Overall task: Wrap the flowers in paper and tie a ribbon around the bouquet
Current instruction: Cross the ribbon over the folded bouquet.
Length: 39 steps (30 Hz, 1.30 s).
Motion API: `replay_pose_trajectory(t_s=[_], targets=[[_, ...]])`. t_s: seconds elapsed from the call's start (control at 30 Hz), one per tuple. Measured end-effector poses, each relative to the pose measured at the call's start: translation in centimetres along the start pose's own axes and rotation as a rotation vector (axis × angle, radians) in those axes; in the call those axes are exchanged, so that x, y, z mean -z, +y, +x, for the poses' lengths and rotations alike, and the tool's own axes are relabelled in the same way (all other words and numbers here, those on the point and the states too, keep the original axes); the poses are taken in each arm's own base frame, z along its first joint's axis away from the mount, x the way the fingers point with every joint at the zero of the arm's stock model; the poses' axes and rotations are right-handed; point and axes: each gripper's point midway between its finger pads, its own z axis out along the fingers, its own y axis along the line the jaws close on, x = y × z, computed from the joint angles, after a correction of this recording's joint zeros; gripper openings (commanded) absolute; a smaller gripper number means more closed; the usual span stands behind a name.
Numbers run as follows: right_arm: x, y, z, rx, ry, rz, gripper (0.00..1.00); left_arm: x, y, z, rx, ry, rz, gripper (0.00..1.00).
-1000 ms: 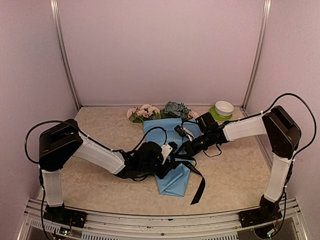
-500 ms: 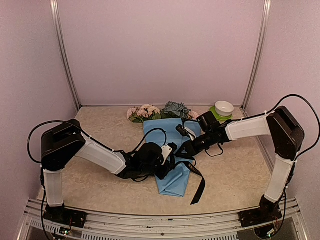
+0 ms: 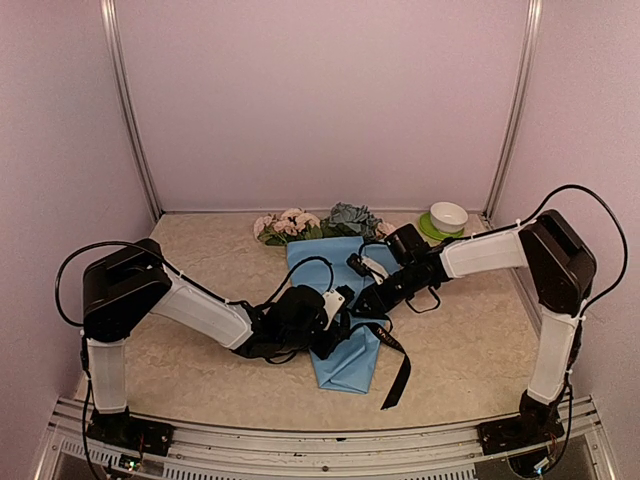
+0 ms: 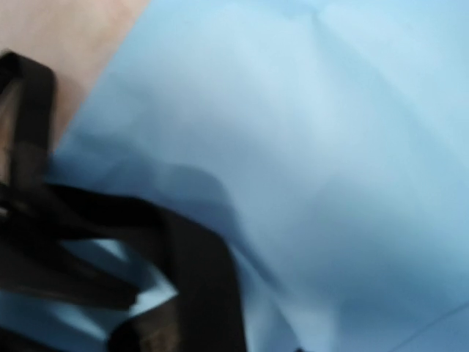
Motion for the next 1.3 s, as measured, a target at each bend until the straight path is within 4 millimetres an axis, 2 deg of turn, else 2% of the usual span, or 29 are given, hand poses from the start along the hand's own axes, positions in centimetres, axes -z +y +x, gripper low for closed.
replay_pose_trajectory(t_s=[0.1, 0.13, 0.23, 0.3, 0.53, 0.77, 0.93, 1.17, 1.3], targets=[[-0.3, -0.3, 0.5, -0.003, 0.02, 0.009, 0.34, 0.0, 0.0, 0.0, 0.0, 0.0, 0.0, 0.34], [-0.4, -0.2, 0.6, -0.003, 0.021, 0.009, 0.31, 0.0, 0.0, 0.0, 0.0, 0.0, 0.0, 0.34], [-0.3, -0.3, 0.6, 0.005, 0.023, 0.013, 0.07, 0.0, 0.0, 0.0, 0.0, 0.0, 0.0, 0.34], [-0.4, -0.4, 0.6, -0.006, 0.023, 0.019, 0.0, 0.0, 0.0, 0.0, 0.0, 0.0, -0.001, 0.33], [0.3, 0.0, 0.5, -0.004, 0.013, 0.026, 0.0, -0.3, 0.6, -0.2, 0.011, -0.011, -0.038, 0.31], [3.1, 3.3, -0.3, -0.005, -0.055, -0.071, 0.0, -0.2, 1.6, -1.4, 0.027, -0.064, -0.091, 0.32], [3.3, 4.7, 1.0, -0.036, -0.047, -0.141, 0.0, -1.4, 2.0, -1.8, 0.034, -0.076, -0.127, 0.32], [2.6, 6.1, 3.5, -0.086, 0.01, -0.209, 0.15, -2.1, 2.9, -1.3, 0.05, -0.078, -0.166, 0.33], [2.5, 6.4, 4.2, -0.098, 0.038, -0.216, 0.29, -2.3, 3.0, -1.5, 0.056, -0.087, -0.17, 0.33]])
